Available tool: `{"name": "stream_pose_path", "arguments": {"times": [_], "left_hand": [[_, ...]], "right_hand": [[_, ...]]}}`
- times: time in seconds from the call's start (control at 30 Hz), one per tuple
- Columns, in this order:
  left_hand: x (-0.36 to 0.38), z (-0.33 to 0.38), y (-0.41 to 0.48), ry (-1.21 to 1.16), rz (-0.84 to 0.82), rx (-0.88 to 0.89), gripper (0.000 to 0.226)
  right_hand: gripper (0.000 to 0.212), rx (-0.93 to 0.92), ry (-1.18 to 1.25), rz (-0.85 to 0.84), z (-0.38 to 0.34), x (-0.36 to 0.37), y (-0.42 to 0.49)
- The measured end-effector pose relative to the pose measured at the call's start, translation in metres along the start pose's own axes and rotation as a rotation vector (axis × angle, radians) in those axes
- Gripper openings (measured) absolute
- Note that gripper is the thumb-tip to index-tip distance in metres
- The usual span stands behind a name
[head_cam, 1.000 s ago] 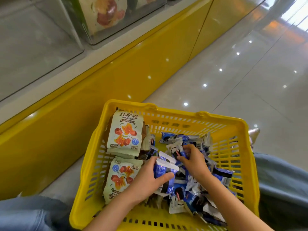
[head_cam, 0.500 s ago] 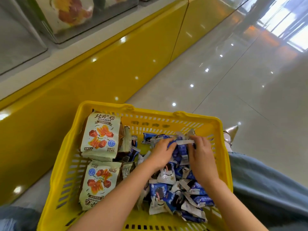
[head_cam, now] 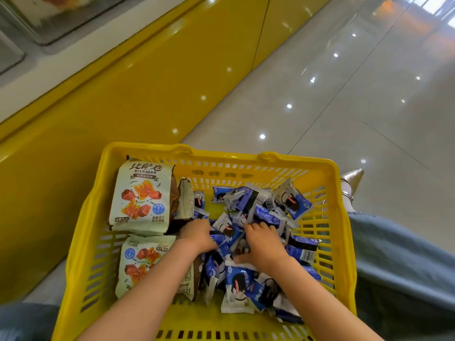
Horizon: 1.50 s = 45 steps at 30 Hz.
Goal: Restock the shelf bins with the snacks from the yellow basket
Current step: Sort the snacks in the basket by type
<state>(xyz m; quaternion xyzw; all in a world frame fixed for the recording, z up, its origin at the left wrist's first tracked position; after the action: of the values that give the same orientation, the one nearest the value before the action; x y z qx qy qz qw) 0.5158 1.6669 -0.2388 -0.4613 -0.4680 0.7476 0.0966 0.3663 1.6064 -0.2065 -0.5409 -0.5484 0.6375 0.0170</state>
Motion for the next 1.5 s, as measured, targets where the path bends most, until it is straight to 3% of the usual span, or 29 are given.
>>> {"name": "stream_pose_path", "arguments": {"times": [0.1,0.23,0.3,0.4,0.47,0.6,0.73,0.87,0.97,1.13,1.33,1.5], "left_hand": [[-0.002,0.003,-0.011,-0.132,0.186,0.058,0.055],[-0.010,0.016,-0.032,-0.429,0.293,0.137,0.037],[-0.015,0.019,-0.044,-0.587,0.267,0.198,0.024],[-0.021,0.012,-0.062,-0.750,0.240,0.238,0.024],[-0.025,0.004,-0.074,-0.821,0.267,0.254,0.005],[-0.031,-0.013,-0.093,-0.909,0.321,0.273,0.012],[-0.032,-0.030,-0.105,-0.965,0.308,0.287,0.011],[-0.030,-0.041,-0.108,-0.932,0.302,0.297,0.013],[-0.025,-0.044,-0.108,-0.941,0.288,0.300,0.011],[-0.023,-0.045,-0.106,-0.949,0.273,0.293,0.010],[-0.025,-0.044,-0.107,-0.970,0.248,0.294,0.009],[-0.025,-0.045,-0.110,-0.980,0.244,0.305,0.010]], "right_hand": [[0.053,-0.009,0.100,-0.010,0.007,-0.008,-0.009],[0.006,0.001,0.545,0.337,0.017,-0.032,-0.026],[0.004,0.053,0.691,0.572,0.027,-0.049,-0.032],[0.007,0.108,0.607,0.818,0.043,-0.068,-0.039],[0.014,0.031,0.519,0.739,0.034,-0.068,-0.038],[0.020,-0.194,0.432,0.348,-0.016,-0.030,-0.023],[0.047,0.031,0.532,0.105,-0.042,0.015,0.001],[0.024,0.140,0.699,0.077,-0.035,0.026,0.010],[0.013,0.105,0.439,-0.030,-0.017,0.023,0.016],[0.041,0.018,0.325,-0.150,-0.005,0.028,0.023],[0.027,0.095,0.335,-0.212,-0.010,0.027,0.037],[0.033,0.140,0.329,-0.187,-0.015,0.029,0.038]]}}
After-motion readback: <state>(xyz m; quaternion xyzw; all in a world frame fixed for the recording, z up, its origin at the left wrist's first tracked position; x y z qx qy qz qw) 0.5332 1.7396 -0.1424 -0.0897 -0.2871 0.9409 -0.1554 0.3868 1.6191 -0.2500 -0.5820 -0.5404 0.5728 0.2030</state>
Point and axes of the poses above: each hand's wrist, its own y-axis towards the middle knuckle, its own x-axis out of the palm, z = x × y, the point moved 2 cm from there along y, towards the middle knuckle, and after that the axes turned 5 degrees about -x, right-handed, at the moved point
